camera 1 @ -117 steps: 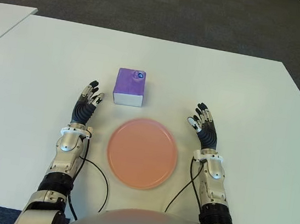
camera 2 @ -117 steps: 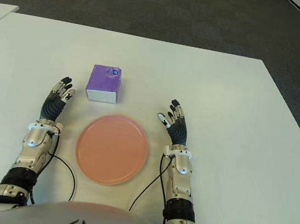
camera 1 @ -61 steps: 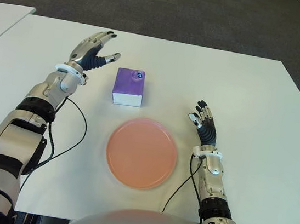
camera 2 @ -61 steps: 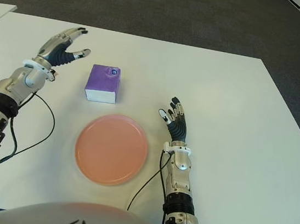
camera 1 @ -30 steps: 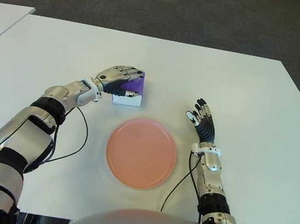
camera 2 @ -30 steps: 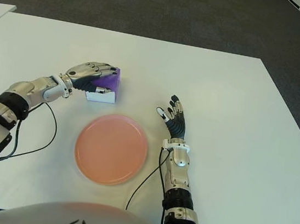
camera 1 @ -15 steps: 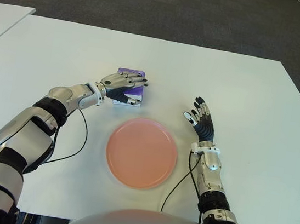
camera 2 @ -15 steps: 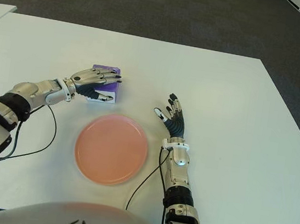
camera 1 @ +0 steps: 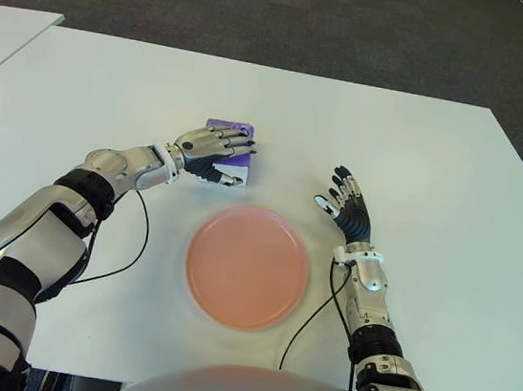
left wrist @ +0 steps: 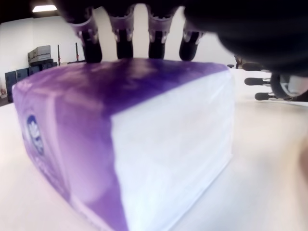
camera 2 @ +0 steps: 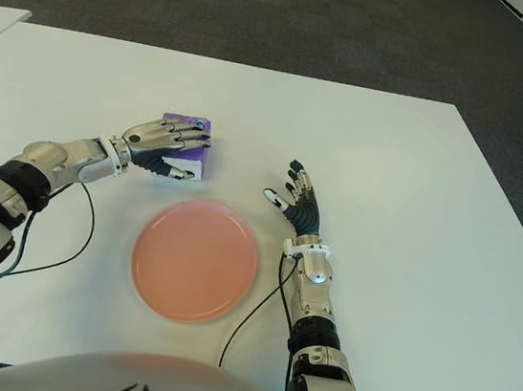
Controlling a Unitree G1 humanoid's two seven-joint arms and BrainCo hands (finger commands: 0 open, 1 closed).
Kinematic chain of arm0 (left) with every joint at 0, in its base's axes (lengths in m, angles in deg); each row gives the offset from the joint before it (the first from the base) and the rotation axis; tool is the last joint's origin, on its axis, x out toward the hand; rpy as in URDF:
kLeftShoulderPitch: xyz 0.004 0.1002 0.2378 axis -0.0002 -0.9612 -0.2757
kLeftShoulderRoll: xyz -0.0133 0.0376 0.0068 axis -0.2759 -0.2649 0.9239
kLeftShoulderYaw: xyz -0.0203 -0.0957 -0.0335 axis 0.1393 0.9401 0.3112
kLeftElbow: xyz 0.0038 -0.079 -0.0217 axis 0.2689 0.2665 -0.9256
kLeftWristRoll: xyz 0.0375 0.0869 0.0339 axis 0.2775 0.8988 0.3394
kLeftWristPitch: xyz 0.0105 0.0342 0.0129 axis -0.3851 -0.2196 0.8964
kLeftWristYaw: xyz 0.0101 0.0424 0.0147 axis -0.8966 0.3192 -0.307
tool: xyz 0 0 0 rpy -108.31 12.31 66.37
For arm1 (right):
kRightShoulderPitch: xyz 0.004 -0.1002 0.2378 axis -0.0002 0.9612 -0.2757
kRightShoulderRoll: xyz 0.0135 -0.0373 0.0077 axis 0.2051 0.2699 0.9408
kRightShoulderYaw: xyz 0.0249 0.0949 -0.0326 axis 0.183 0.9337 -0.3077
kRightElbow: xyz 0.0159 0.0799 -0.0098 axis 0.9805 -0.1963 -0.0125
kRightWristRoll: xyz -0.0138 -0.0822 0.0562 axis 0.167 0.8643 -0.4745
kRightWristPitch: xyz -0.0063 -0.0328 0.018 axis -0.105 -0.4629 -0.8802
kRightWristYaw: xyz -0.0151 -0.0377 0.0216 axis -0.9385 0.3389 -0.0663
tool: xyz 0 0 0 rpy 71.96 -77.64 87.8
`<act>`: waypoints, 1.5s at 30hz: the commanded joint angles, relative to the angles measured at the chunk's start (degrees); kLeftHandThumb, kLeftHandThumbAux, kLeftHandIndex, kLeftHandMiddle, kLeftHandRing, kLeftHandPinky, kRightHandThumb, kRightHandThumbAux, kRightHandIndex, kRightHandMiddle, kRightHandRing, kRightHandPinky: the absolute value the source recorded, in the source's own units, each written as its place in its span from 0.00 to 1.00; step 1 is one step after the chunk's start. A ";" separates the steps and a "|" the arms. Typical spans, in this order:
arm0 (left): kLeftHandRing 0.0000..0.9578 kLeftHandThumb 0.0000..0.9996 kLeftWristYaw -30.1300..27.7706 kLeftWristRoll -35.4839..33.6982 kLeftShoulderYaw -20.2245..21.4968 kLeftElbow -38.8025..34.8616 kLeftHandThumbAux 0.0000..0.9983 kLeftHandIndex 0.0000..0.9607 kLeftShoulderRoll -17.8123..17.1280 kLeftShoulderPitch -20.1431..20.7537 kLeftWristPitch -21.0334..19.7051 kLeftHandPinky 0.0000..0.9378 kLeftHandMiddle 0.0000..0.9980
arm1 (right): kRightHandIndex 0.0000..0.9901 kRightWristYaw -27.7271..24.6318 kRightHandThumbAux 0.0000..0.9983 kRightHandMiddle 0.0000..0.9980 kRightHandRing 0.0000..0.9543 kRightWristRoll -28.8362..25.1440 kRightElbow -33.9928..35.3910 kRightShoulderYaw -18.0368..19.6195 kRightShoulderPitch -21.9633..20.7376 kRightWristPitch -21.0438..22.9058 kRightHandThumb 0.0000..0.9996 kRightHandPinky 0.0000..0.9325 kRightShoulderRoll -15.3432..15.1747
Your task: Put the tissue paper into the plate.
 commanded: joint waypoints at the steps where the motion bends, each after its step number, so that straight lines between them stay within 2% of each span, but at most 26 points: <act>1: 0.00 0.17 2.74 2.58 -1.69 0.83 0.13 0.00 0.18 0.54 -1.62 0.00 0.00 | 0.00 -1.01 0.72 0.00 0.00 -0.45 -6.47 0.20 4.38 2.80 0.00 0.00 0.35; 16: 0.00 0.14 13.88 6.60 -4.76 3.65 0.14 0.00 0.74 2.28 -6.28 0.00 0.00 | 0.00 -4.00 0.70 0.00 0.00 -1.26 -8.56 0.64 3.78 1.47 0.00 0.00 -0.39; 23: 0.00 0.13 16.42 7.16 -5.50 3.57 0.13 0.00 0.42 2.78 -8.15 0.00 0.00 | 0.00 -4.50 0.66 0.00 0.00 -2.53 -7.87 1.36 3.85 4.15 0.00 0.00 -0.15; 36: 0.00 0.12 22.93 8.49 -6.48 3.65 0.13 0.00 0.11 3.14 -10.08 0.00 0.00 | 0.00 -7.57 0.62 0.00 0.00 -2.61 -10.43 1.72 3.15 1.27 0.00 0.00 -0.76; 45: 0.00 0.13 23.10 7.17 -6.25 3.96 0.13 0.00 0.15 2.99 -9.22 0.00 0.00 | 0.00 -8.19 0.62 0.00 0.00 -2.72 -10.84 2.19 2.88 1.66 0.00 0.00 -0.90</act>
